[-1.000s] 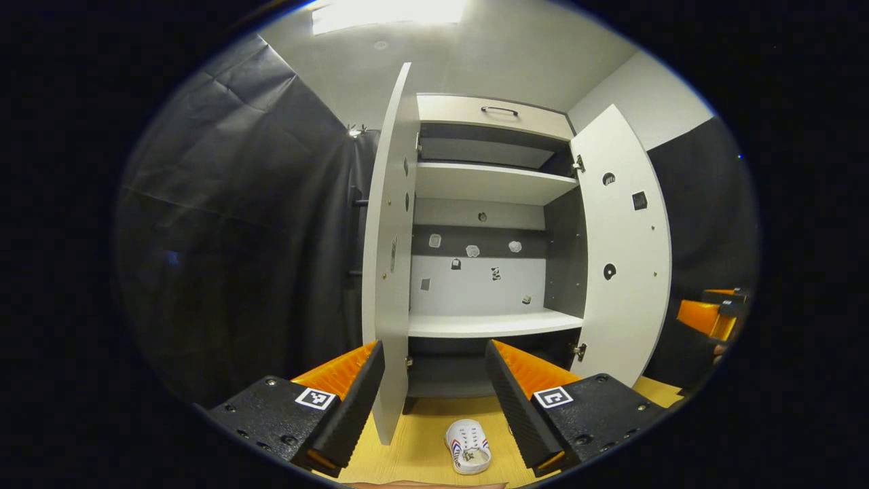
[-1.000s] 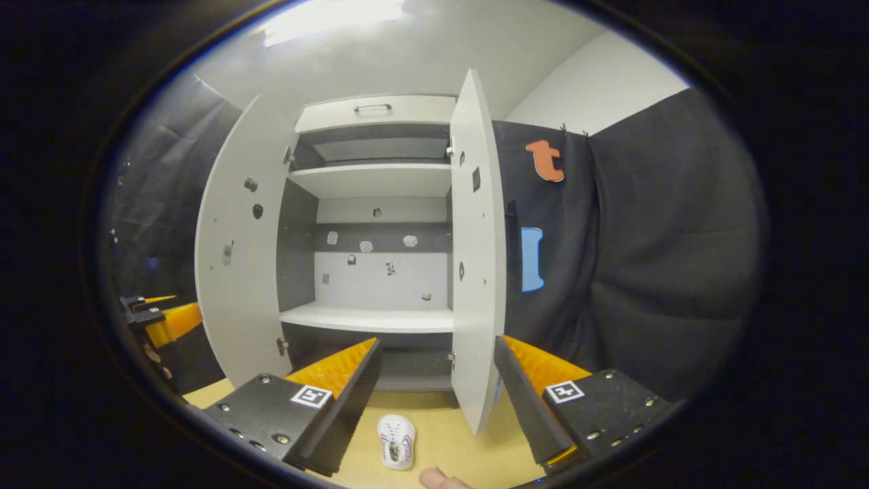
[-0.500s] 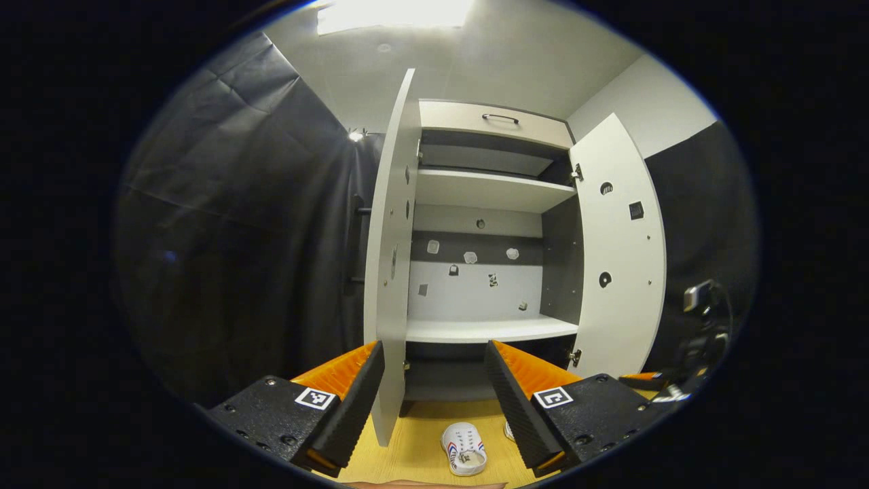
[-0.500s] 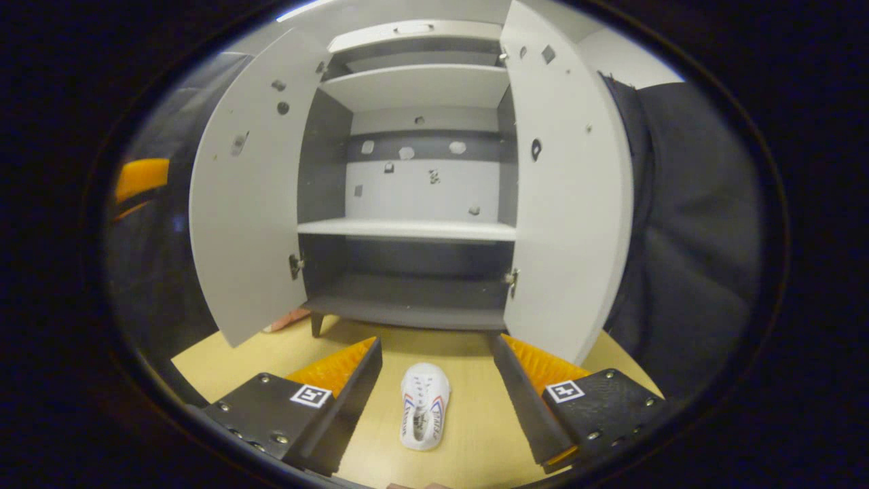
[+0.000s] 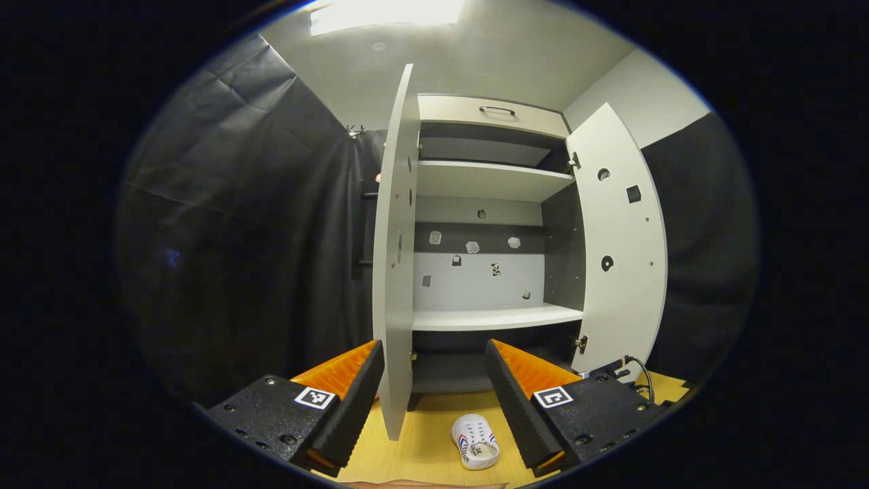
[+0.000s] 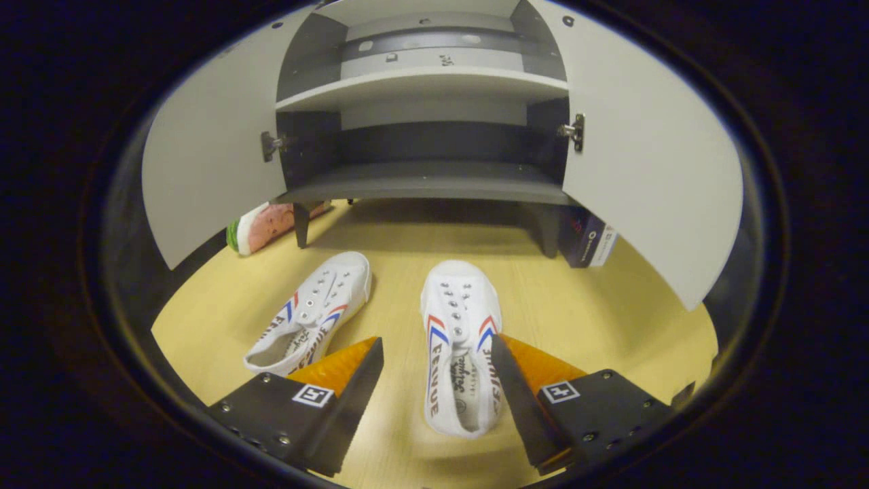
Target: Grab one shoe with the right hand and put it into the shoe cabinet, grab the other shoe with the left hand and put it into the shoe cabinet; then close the right door with the right hand and the left door with the left hand.
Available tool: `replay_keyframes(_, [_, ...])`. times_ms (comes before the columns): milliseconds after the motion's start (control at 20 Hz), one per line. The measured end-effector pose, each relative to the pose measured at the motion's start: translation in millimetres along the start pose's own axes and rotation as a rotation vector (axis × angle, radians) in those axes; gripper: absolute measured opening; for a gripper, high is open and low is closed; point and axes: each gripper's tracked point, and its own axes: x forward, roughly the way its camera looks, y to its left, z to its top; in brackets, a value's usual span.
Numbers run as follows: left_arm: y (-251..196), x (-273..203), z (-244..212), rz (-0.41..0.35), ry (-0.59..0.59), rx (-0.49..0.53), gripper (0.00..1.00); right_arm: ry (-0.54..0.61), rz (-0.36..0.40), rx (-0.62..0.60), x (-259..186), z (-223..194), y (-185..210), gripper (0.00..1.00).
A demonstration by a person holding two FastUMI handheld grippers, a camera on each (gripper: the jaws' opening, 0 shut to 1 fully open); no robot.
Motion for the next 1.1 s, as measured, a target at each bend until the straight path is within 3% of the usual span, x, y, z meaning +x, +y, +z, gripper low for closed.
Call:
replay_keyframes(100, [-3.6, 2.9, -9.2, -0.008, 0.022, 0.013, 0.91, 0.013, 0.009, 0.004, 12.1, -3.5, 3.1, 0.95])
replay_keyframes(150, [-5.0, 4.4, -13.5, -0.008, 0.032, 0.014, 0.91, 0.028, 0.001, 0.014, 18.3, -9.6, 2.9, 0.85])
replay_keyframes(200, [-6.2, 6.1, -16.9, -0.008, 0.04, 0.013, 0.91, 0.045, 0.005, 0.042, 24.3, -13.5, 5.7, 0.69])
replay_keyframes(250, [-7.9, 7.6, -19.8, -0.009, 0.046, 0.015, 0.9, 0.071, 0.022, 0.066, 29.2, -20.7, 10.3, 0.66])
replay_keyframes(500, [-14.6, 12.1, -34.2, -0.017, 0.071, 0.016, 0.91, -0.007, 0.038, 0.109, 31.1, -16.8, 11.2, 0.69])
replay_keyframes(700, [-23.3, 14.5, -45.0, -0.036, 0.105, 0.0, 0.91, -0.011, -0.004, 0.097, 34.3, -15.9, 8.2, 0.69])
replay_keyframes(750, [-24.8, 14.4, -47.4, -0.04, 0.11, 0.003, 0.91, -0.025, -0.051, 0.092, 34.7, -16.4, 1.4, 0.7])
replay_keyframes(800, [-26.4, 14.0, -47.9, -0.045, 0.109, 0.01, 0.91, -0.043, -0.081, 0.096, 36.8, -12.3, -7.3, 0.47])
replay_keyframes(900, [-30.9, 13.2, -49.0, -0.058, 0.101, 0.016, 0.91, -0.051, -0.046, 0.15, 38.1, -11.7, -7.2, 0.23])
replay_keyframes(950, [-33.9, 13.9, -49.8, -0.065, 0.1, 0.015, 0.91, -0.041, 0.0, 0.198, 38.4, -13.8, -5.2, 0.23])
replay_keyframes(1000, [-37.3, 15.4, -49.9, -0.071, 0.103, 0.018, 0.91, -0.069, 0.024, 0.264, 34.6, -8.4, -9.4, 0.07])
replay_keyframes(1100, [-40.9, 17.0, -50.2, -0.069, 0.11, 0.031, 0.91, -0.092, 0.066, 0.333, 36.9, -4.8, -16.2, 0.07])
